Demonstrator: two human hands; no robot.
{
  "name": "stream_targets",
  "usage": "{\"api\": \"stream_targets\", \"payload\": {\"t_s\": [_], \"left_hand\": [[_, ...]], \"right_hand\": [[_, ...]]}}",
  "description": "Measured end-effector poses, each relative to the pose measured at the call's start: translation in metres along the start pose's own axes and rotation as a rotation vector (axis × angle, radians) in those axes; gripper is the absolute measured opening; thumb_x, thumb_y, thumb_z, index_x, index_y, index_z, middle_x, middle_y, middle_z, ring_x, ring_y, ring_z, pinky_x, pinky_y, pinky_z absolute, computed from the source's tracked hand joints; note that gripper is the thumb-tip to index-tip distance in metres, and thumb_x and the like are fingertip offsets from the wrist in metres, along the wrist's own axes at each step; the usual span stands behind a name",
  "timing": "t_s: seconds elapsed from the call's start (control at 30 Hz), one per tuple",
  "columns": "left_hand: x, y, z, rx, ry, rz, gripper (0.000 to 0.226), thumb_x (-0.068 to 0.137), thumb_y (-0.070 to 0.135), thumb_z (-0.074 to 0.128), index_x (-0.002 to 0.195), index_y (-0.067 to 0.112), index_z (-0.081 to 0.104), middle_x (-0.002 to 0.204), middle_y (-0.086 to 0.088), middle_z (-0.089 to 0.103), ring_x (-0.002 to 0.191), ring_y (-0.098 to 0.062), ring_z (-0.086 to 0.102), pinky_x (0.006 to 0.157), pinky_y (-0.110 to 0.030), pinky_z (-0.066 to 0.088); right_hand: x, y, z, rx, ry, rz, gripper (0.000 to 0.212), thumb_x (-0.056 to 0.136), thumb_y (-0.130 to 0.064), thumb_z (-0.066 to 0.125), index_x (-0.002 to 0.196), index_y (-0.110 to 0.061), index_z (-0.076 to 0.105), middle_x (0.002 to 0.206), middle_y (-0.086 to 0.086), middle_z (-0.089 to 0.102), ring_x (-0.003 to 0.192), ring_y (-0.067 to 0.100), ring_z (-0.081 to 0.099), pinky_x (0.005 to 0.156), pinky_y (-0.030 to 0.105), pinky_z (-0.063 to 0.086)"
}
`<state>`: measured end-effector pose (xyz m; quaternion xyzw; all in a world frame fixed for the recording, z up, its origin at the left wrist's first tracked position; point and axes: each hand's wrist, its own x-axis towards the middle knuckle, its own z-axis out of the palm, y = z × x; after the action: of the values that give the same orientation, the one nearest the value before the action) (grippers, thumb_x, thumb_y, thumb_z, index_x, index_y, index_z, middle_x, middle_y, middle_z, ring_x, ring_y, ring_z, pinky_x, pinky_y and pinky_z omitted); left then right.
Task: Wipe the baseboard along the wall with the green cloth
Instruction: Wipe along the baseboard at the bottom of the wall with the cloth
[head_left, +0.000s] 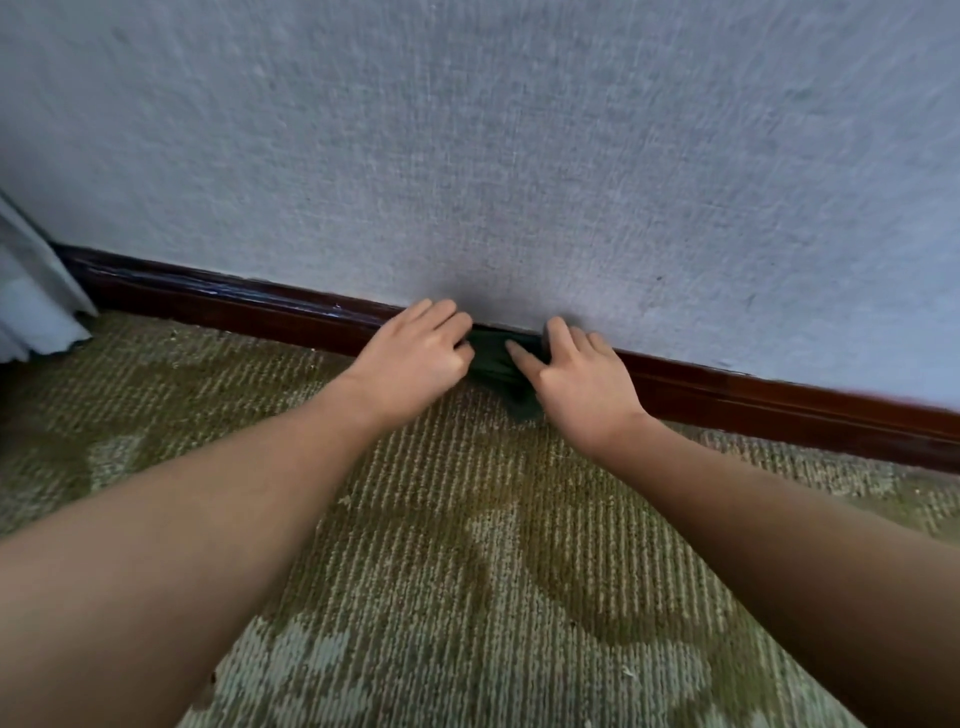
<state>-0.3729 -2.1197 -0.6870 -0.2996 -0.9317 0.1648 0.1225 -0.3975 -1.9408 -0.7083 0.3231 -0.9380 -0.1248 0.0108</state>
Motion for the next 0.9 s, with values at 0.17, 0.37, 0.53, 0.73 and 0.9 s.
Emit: {"api": "stream_targets", "payload": {"t_s": [0.17, 0.37, 0.53, 0.73, 0.9], "left_hand": [[0.007, -0.005, 0.012, -0.023, 0.005, -0.009, 0.022, 0.075, 0.006, 0.051, 0.073, 0.004, 0.073, 0.075, -0.009, 0.065, 0.076, -0.028, 0.063, 0.066, -0.029, 0.050], [0.000, -0.015, 0.023, 0.001, -0.024, 0.040, 0.034, 0.075, 0.009, 0.038, 0.069, 0.005, 0.072, 0.072, -0.009, 0.064, 0.073, -0.027, 0.063, 0.065, -0.028, 0.049], [-0.013, -0.024, 0.024, -0.043, -0.033, -0.041, 0.002, 0.066, 0.000, 0.071, 0.068, -0.001, 0.070, 0.073, -0.016, 0.062, 0.073, -0.033, 0.061, 0.063, -0.032, 0.050], [-0.019, -0.019, 0.023, -0.019, 0.019, -0.065, 0.015, 0.075, 0.005, 0.058, 0.068, 0.001, 0.071, 0.072, -0.013, 0.063, 0.072, -0.029, 0.062, 0.064, -0.033, 0.044], [-0.021, -0.021, 0.018, -0.028, 0.033, -0.099, 0.014, 0.061, 0.001, 0.081, 0.070, -0.001, 0.071, 0.072, -0.015, 0.063, 0.072, -0.031, 0.062, 0.065, -0.035, 0.041]], "right_hand": [[0.002, 0.002, 0.003, -0.056, 0.001, -0.006, 0.054, 0.093, -0.012, 0.042, 0.145, -0.013, 0.025, 0.122, 0.019, 0.041, 0.108, 0.034, 0.044, 0.091, 0.038, 0.034], [0.010, -0.007, 0.010, -0.102, 0.119, -0.028, 0.049, 0.078, -0.012, 0.065, 0.126, -0.011, 0.056, 0.099, 0.018, 0.060, 0.084, 0.031, 0.060, 0.073, 0.032, 0.047], [0.028, -0.025, 0.011, -0.002, 0.025, -0.059, 0.054, 0.096, -0.012, 0.035, 0.146, -0.012, 0.017, 0.133, 0.022, 0.031, 0.116, 0.034, 0.037, 0.097, 0.039, 0.027], [0.024, -0.023, 0.007, 0.009, 0.029, -0.078, 0.063, 0.092, -0.013, 0.047, 0.147, -0.013, 0.015, 0.130, 0.018, 0.030, 0.117, 0.032, 0.035, 0.097, 0.036, 0.026], [0.022, -0.022, 0.001, 0.011, 0.037, -0.068, 0.065, 0.090, -0.012, 0.050, 0.146, -0.012, 0.017, 0.125, 0.017, 0.032, 0.113, 0.031, 0.036, 0.094, 0.035, 0.028]]}}
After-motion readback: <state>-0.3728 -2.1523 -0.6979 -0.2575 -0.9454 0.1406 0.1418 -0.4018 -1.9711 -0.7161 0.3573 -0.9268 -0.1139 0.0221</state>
